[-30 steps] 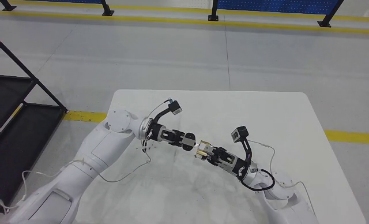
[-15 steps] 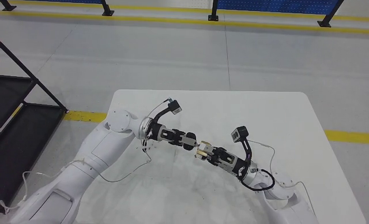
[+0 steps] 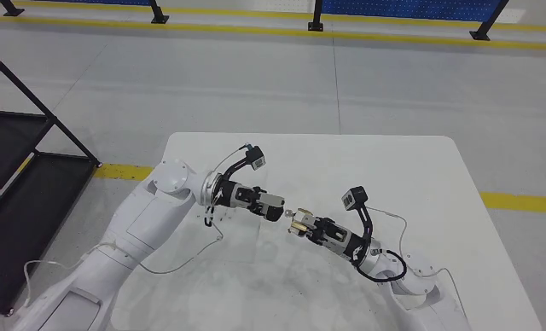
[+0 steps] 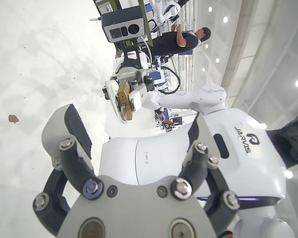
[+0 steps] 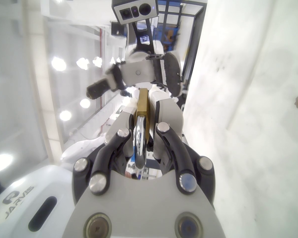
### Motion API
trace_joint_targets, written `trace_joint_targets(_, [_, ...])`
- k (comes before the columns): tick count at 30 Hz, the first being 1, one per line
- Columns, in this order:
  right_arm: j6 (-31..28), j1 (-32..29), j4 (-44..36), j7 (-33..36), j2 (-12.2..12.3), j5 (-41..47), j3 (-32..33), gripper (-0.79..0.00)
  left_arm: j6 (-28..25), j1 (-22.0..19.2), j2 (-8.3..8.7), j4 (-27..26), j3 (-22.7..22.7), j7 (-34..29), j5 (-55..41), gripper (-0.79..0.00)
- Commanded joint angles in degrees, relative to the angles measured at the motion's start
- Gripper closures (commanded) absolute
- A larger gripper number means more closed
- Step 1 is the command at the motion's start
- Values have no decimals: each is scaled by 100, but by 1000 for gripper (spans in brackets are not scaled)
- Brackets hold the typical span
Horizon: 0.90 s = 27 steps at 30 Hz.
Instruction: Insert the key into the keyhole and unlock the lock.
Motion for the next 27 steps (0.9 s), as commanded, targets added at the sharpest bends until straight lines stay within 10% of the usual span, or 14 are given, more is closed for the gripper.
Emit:
trace_joint_targets(1, [0,0,0,0,0,0,0,0,49,8,-1,-3,7,-11,-35,-785])
trace_joint_targets(18, [0,0,0,0,0,0,0,0,442,-74,-90,352,142,-503,-598,-785])
trace_joint_targets(20, [0,0,0,0,0,0,0,0,466,-141,-117,469,188,-584,-635,-606])
trace_joint_targets(27, [0,0,0,0,0,0,0,0,474,-404,-227,849,388,-848,-707,-351])
